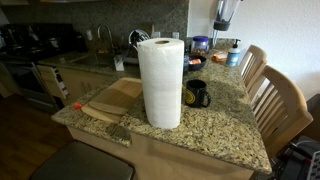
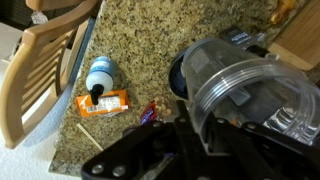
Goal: Take the bottle out of the bowl and put it on the countertop
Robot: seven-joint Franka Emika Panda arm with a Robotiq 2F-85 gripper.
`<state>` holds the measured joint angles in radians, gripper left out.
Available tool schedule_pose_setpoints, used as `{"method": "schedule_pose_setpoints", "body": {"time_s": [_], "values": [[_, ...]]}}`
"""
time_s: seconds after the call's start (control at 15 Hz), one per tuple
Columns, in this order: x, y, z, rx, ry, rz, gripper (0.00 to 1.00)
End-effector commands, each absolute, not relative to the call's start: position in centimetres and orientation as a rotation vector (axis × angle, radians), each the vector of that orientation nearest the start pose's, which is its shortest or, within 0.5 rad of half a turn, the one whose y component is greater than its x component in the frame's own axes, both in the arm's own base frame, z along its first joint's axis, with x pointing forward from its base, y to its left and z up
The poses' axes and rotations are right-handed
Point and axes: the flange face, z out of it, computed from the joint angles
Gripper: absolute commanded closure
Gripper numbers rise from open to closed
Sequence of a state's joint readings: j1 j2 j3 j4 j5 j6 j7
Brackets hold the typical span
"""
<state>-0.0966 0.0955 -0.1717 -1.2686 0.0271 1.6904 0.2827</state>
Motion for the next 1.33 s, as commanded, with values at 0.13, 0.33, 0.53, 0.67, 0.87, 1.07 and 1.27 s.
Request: {"method": "schedule_pose_setpoints", "body": {"time_s": [0.13, 0.33, 0.53, 0.67, 0.87, 1.07, 1.27], "values": [[58.2, -13.5, 66.5, -3.012, 0.662, -0.618, 0.96], [58.0, -14.0, 62.5, -3.029, 0.605, -0.555, 0.96], [57.0, -15.6, 60.0, -3.045, 0.582, -0.514, 0.96], [55.8, -16.7, 59.1, -3.052, 0.567, -0.493, 0.96], [54.0, -18.4, 57.3, -3.051, 0.537, -0.458, 0.96], [52.1, -20.2, 54.5, -3.069, 0.498, -0.411, 0.96], [50.4, -22.1, 50.9, -3.089, 0.483, -0.365, 0.96]]}}
